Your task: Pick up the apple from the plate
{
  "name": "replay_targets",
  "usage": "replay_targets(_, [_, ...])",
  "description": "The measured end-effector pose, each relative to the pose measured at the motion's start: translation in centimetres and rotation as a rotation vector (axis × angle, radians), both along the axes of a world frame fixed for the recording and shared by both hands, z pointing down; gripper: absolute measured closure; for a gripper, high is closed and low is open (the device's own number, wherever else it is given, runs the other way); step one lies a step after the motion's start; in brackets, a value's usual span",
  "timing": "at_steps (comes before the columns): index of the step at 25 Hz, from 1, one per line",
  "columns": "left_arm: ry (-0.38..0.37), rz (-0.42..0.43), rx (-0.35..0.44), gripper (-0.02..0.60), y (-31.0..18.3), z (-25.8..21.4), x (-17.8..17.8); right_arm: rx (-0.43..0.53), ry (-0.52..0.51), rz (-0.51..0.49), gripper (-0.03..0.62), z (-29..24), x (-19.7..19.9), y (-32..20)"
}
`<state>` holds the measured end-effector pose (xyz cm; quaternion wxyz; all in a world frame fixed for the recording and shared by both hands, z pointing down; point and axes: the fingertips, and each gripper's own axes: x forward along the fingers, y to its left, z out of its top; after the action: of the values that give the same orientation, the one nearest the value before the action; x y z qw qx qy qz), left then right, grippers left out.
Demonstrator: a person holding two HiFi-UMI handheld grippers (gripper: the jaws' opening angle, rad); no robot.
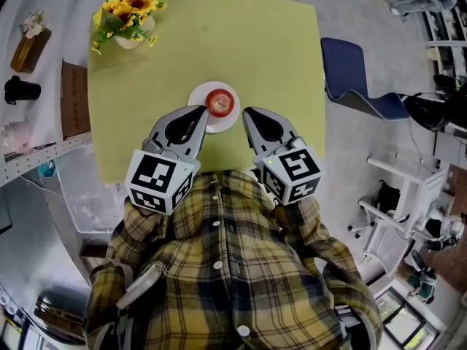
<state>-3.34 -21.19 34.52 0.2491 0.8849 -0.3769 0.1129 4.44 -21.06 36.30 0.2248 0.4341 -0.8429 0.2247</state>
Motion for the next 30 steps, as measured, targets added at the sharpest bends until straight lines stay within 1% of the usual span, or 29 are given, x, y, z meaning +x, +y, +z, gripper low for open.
replay_targets(4, [-0.008, 0.0, -0.007, 0.574, 0.1, 0.3, 0.7, -0.006, 0.001, -0.013, 0.597, 0.1, 0.6, -0.1])
replay_targets(7, [-0.018, 0.018, -0.026, 0.572, 0.3, 0.8, 1.4, -0.013, -0.004, -0.024, 0.597, 0.2, 0.8, -0.3])
replay_targets(12, [-0.003, 0.027, -0.046, 0.572, 0.4, 1.6, 1.8, -0.022, -0.009, -0.031, 0.597, 0.6, 0.8, -0.9])
replay_targets(15, [-0.006, 0.034, -0.053, 0.57, -0.1, 2.3, 1.8, -0.021, -0.01, -0.034, 0.597, 0.9, 0.6, -1.3])
replay_targets(17, [-0.014, 0.043, -0.058, 0.533, -0.2, 2.6, 2.0, -0.022, -0.012, -0.034, 0.597, 0.9, 0.7, -1.5])
replay_targets(21, [-0.023, 0.053, -0.072, 0.504, -0.5, 3.5, 2.3, -0.033, -0.012, -0.019, 0.597, 1.3, 1.2, -1.7])
replay_targets(24, [-0.026, 0.064, -0.077, 0.468, -0.9, 4.2, 2.5, -0.04, -0.015, -0.003, 0.597, 1.8, 1.5, -1.9])
replay_targets(26, [-0.028, 0.083, -0.084, 0.455, -1.1, 4.8, 2.7, -0.042, -0.018, 0.006, 0.597, 2.0, 1.8, -1.9])
replay_targets(30, [-0.052, 0.121, -0.096, 0.398, -0.7, 5.8, 3.5, -0.047, -0.029, 0.027, 0.597, 2.4, 2.7, -1.4])
